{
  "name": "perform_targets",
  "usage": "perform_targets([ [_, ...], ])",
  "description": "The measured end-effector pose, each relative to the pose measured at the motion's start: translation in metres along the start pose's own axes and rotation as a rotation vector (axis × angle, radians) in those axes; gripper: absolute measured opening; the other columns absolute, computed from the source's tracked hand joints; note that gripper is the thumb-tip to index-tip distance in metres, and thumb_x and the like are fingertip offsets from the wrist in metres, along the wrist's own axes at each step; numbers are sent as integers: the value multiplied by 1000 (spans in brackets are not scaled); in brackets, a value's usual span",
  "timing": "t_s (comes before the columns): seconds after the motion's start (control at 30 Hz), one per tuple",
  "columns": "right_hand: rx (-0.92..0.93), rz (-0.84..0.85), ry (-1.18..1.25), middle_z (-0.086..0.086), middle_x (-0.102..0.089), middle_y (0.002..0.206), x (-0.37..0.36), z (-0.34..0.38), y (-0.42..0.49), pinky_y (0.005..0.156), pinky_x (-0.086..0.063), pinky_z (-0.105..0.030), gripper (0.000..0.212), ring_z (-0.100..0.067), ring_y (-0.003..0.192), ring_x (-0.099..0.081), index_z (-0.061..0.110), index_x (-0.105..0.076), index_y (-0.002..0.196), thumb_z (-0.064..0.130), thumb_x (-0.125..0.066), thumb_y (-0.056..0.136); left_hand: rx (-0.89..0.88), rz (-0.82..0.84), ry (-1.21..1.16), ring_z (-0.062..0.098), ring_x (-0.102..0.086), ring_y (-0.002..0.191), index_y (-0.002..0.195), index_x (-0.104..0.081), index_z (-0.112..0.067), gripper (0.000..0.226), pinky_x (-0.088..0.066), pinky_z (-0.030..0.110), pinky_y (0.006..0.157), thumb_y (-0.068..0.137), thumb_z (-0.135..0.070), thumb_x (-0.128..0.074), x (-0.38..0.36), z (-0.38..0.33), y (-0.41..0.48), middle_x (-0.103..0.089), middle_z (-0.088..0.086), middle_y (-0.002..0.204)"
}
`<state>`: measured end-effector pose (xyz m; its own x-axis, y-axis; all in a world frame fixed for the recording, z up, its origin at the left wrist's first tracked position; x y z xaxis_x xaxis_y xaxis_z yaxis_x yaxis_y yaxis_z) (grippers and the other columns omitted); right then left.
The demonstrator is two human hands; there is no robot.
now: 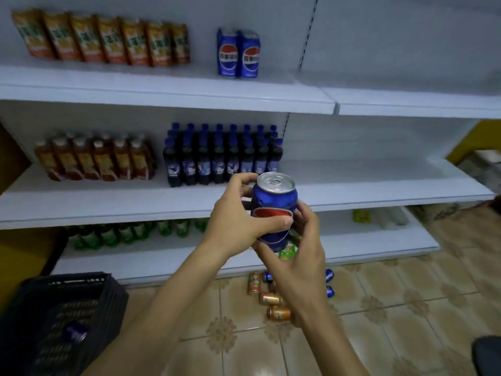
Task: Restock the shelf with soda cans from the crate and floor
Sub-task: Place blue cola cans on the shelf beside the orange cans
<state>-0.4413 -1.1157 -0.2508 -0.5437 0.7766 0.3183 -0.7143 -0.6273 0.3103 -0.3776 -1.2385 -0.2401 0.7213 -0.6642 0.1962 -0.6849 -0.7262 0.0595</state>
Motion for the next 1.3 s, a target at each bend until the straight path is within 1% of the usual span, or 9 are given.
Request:
perform_targets([
  [0.1,28,-27,-23,22,-54,123,45,-4,39,84,-50,-15,76,4,108,-57,50,-34,125,21,-81,72,-67,-31,40,-11,-53,96,107,-44,-38,70,-47,13,78,55,-28,-91,-39,-32,23,-55,-26,103],
  [0.2,75,18,-50,20,-53,124,62,2,74,88,-54,-26,72,3,111,-55,37,-36,133,30,-76,73,-127,-97,71,-12,-54,96,99,-46,-41,63,-47,14,80,55,-30,-90,-48,-57,44,-58,-24,102],
  [0.3,118,23,-95,17,-52,130,66,13,105,91,-53,-31,78,0,113,-54,33,-34,138,33,-77,73,-169,-155,82,-2,-59,100,104,-48,-35,66,-50,21,85,54,-30,-90,-45,-77,65,-62,-17,106],
  [0.53,156,29,-126,13,-57,122,53,42,184,85,-54,-36,77,-7,105,-58,32,-34,133,28,-77,69,-254,-211,228,-8,-56,92,108,-47,-30,65,-49,11,69,58,-38,-87,-26,-114,123,-58,-22,100],
  [0.67,72,34,57,17,-60,99,56,39,244,70,-53,-13,69,13,85,-59,27,-43,122,26,-83,67,-369,-123,370,-4,-60,97,111,-54,-33,54,-54,26,81,74,-72,-57,-16,-135,174,-63,-20,106],
  [0.73,57,25,67,16,-58,101,58,37,287,67,-50,-7,70,13,83,-59,24,-42,122,21,-84,66,-393,-113,618,-1,-58,103,118,-53,-34,56,-52,33,85,80,-75,-44,-9,-129,210,-62,-20,114],
  [0.83,22,25,27,5,-58,111,51,30,365,80,-52,-22,73,-8,99,-60,20,-40,127,15,-83,68,-335,-20,1056,12,-46,123,136,-40,-31,62,-46,36,93,84,-65,-51,-10,-94,269,-49,-10,136],
  [0.93,-33,56,25,3,-54,113,24,12,445,82,-48,-28,70,-17,104,-56,18,-38,126,8,-80,71,-431,87,1256,16,-34,130,141,-34,-27,69,-37,33,101,84,-61,-55,-22,-75,310,-40,-5,144],
  [1.3,-105,98,-189,-11,-61,118,-82,-61,658,88,-51,-35,74,-28,107,-61,5,-44,127,17,-83,65,-415,416,1388,18,-39,122,141,-32,-28,67,-42,35,95,85,-54,-59,-22,-47,393,-40,-5,139],
])
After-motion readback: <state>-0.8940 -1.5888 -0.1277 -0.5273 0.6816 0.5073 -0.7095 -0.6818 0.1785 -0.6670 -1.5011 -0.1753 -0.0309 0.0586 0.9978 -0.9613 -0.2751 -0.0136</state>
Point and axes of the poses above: each hand's wrist, its own y-axis towards the middle knuckle, its own x-axis out of the back of the hand, z = x × y, the point moved 10 cm from there along y, towards the middle knuckle
